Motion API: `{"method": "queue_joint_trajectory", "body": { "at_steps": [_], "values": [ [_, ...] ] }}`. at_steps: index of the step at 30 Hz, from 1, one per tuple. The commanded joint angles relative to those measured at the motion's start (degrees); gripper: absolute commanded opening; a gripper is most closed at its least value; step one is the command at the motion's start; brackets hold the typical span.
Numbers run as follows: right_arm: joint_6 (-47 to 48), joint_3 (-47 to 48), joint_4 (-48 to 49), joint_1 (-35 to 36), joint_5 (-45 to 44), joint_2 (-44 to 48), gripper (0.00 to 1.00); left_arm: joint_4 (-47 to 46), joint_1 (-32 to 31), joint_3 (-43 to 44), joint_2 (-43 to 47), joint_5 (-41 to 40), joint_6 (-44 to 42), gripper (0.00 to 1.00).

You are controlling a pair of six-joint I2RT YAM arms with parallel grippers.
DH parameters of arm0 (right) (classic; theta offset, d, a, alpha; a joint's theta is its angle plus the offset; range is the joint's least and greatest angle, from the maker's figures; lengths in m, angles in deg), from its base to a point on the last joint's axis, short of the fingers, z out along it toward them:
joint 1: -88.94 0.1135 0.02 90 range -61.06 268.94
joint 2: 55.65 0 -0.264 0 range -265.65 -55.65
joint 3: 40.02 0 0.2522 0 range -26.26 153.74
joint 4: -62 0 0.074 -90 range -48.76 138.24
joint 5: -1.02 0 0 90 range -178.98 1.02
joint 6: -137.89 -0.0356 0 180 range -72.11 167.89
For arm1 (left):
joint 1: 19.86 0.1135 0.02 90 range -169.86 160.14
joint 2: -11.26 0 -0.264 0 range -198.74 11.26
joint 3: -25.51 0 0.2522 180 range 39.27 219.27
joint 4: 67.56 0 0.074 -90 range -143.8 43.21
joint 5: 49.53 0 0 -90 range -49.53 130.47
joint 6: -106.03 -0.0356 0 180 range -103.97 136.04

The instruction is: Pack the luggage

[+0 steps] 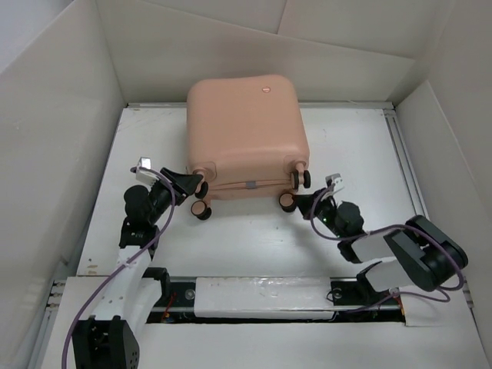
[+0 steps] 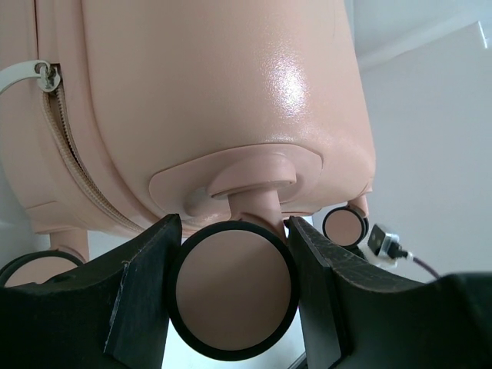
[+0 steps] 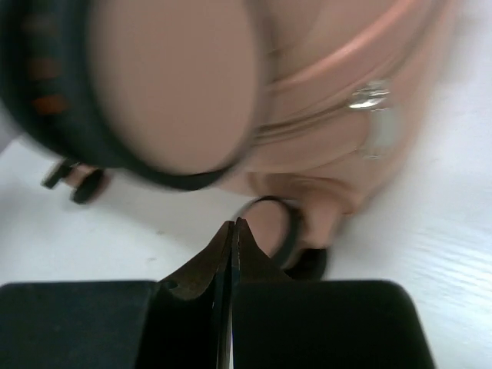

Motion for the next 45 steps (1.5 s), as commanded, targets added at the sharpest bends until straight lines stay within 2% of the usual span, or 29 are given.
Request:
{"method": "queue_joint_trajectory", "body": {
  "at_steps": [1, 3, 4, 5, 6, 10, 11, 12, 13, 14, 15, 16, 17, 18, 20, 21, 22, 26, 31, 32, 35, 41, 45],
  "values": [
    [-4.15, -0.48, 12.13, 11.08, -16.35, 3.16, 0.0, -7.44, -0.94, -0.45, 2.97, 4.38, 2.66, 0.0],
    [-2.75, 1.97, 6.27, 16.82, -22.71, 5.52, 0.0, -7.44, -2.6, -0.98, 4.2, 3.6, 3.27, 0.0],
    [-0.83, 2.85, 4.05, 22.85, -26.57, 6.32, 0.0, -7.44, -2.61, -0.98, 4.2, 3.07, 3.28, 0.0],
    [0.49, 4.43, 2.12, 25.52, -34.09, 7.11, 0.0, -7.44, -2.61, -0.98, 4.2, 3.07, 3.28, 0.0],
    [1.46, 5.14, -1.73, 27.46, -37.04, 8.16, 0.0, -7.44, -3.13, -0.98, 4.73, 3.59, 3.28, 0.0],
    [2.53, 4.55, -8.54, 27.23, -43.22, 10.89, 0.0, -3.14, -3.14, 0.59, 6.57, 2.19, 1.0, 0.0],
    [0.53, 3.49, -9.06, 22.43, -41.74, 10.9, 0.0, -1.92, -3.14, 1.73, 6.58, 0.71, 1.0, 0.0],
    [-0.45, 1.22, -9.06, 19.43, -35.98, 11.42, 0.0, -1.3, -3.14, 2.53, 6.58, 0.69, 0.13, 0.0],
    [-1.07, 0.06, -5.84, 16.53, -32.88, 10.38, 0.02, -0.68, -2.27, 3.49, 5.53, 0.08, -0.4, 0.0],
    [-1.6, -0.65, -4.16, 13.45, -29.19, 9.15, 0.06, -0.68, -2.26, 4.28, 4.74, 0.6, -0.93, 0.0],
    [-1.6, -0.65, -3.1, 7.33, -24.81, 7.58, 0.09, -1.28, -1.3, 4.81, 3.86, 1.21, -0.94, 0.0],
    [-1.6, 0.48, -3.09, 4.83, -17.28, 6.08, 0.11, -2.33, -0.25, 4.82, 2.11, 1.92, -0.15, 0.0],
    [-0.99, 1.27, -2.3, 2.81, -14.68, 3.02, 0.19, -3.3, -0.24, 4.82, 1.22, 1.92, 0.38, 0.0],
    [-0.99, 1.89, -1.34, -0.52, -12.39, 1.68, 0.22, -3.83, -0.24, 4.82, 0.43, 1.92, 0.38, 0.0],
    [-0.29, 3.12, 2.95, -3.53, -6.5, -2.61, 0.34, -5.15, -0.24, 4.82, -0.8, 1.92, 0.99, 0.0],
    [-0.29, 3.65, 4.28, -5.11, -4.22, -3.94, 0.37, -5.77, -0.24, 4.82, -1.42, 1.92, 1.0, 0.0],
    [-0.29, 3.65, 5.43, -8.26, -1.93, -5.17, 0.38, -6.3, -0.24, 4.82, -1.42, 1.14, 1.0, 0.0],
    [-0.81, 6.54, 13.77, -13.55, 10.52, -12.46, 0.41, -6.3, -0.24, 6.04, -1.95, 1.13, 1.0, 0.0],
    [-4.58, 8.3, 33.44, -17.24, 20.22, -26.24, 0.45, -6.83, -0.24, 6.05, -1.95, 1.66, 1.0, 0.0],
    [-5.37, 9.44, 33.48, -18.04, 22.59, -27.32, 0.45, -6.83, -0.24, 5.53, -1.95, 1.66, 0.47, 0.0],
    [-3.55, 10.33, 33.48, -17.52, 24.02, -27.43, 0.45, -6.83, -0.24, 5.52, -1.95, 1.66, -0.05, 0.0],
    [-1.0, 6.29, 33.48, -16.99, 16.48, -19.09, 0.49, -8.67, -0.24, 4.38, -3.0, 2.27, -0.06, 0.0],
    [-0.46, 3.83, 33.48, -18.47, 15.58, -14.78, 0.5, -8.67, -0.24, 4.38, -3.0, 2.27, -0.06, 0.0]
  ]
}}
